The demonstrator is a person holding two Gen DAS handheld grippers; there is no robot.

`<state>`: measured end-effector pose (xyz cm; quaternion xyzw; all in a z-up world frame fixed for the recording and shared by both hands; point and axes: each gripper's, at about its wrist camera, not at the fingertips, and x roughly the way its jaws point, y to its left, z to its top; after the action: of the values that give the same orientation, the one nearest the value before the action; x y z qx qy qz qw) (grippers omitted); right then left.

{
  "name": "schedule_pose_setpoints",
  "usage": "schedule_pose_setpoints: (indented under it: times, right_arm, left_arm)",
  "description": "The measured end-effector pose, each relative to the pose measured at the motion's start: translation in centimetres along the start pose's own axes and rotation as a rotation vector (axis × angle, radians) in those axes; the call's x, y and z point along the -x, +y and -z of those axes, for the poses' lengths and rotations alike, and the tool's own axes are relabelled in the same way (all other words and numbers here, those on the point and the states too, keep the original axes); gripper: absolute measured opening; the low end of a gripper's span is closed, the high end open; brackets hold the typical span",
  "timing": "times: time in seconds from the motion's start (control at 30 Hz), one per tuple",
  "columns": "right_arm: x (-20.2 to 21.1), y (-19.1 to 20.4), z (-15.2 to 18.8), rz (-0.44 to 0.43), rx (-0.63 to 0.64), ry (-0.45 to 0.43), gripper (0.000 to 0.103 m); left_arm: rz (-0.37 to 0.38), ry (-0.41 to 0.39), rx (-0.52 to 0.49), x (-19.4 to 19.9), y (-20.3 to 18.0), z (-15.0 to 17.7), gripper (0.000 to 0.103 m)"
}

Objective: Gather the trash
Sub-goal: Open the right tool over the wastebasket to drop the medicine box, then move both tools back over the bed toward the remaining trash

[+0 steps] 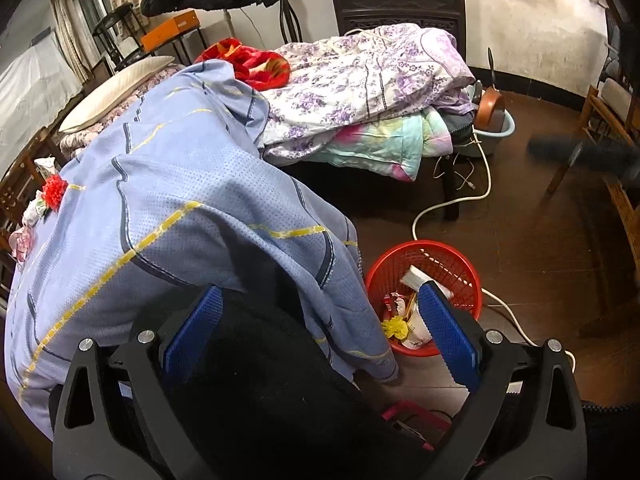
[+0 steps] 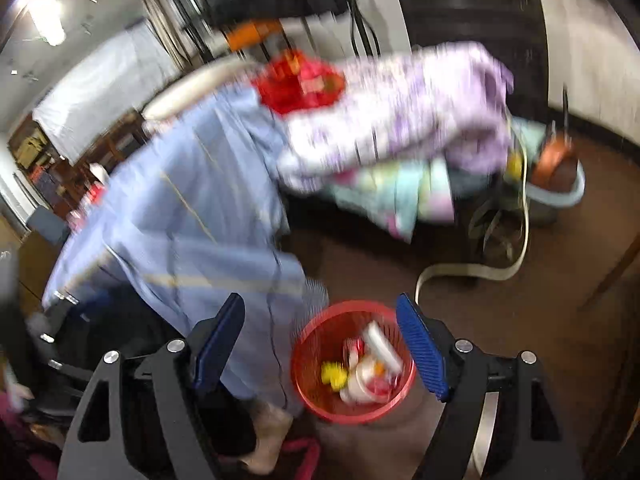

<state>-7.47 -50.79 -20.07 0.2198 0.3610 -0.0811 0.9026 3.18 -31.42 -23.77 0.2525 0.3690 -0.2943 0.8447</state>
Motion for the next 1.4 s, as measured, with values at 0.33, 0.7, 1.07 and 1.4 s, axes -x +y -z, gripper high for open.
schedule_pose_setpoints:
  times: [0.33,0.7,1.07,1.4]
  right_arm:
    - [3.5,3.9,-2.1,-0.059,0.075,-0.084,0.082]
    - [6.0,8.8,-3.6,-0.110,0.125,-0.115,0.085]
    - [8.0,18.4,-4.0,-0.165,0.299,-0.148,0.091]
    - [6.3,25.9,-3.5,-0.196,0.389,-0.093,0.092]
  left_arm:
    - [-0.026,-0.081,0.046,4.2,1.4,0.0,0.094]
    - [-0.126,-0.213,0.166,10.2,5.9,1.0,0.096]
    - [-0.192,-0.296,0.292,14.8,10.8,3.1,0.096]
    - [-0.230,-0.306,0.402,15.3,16.4,5.1,0.096]
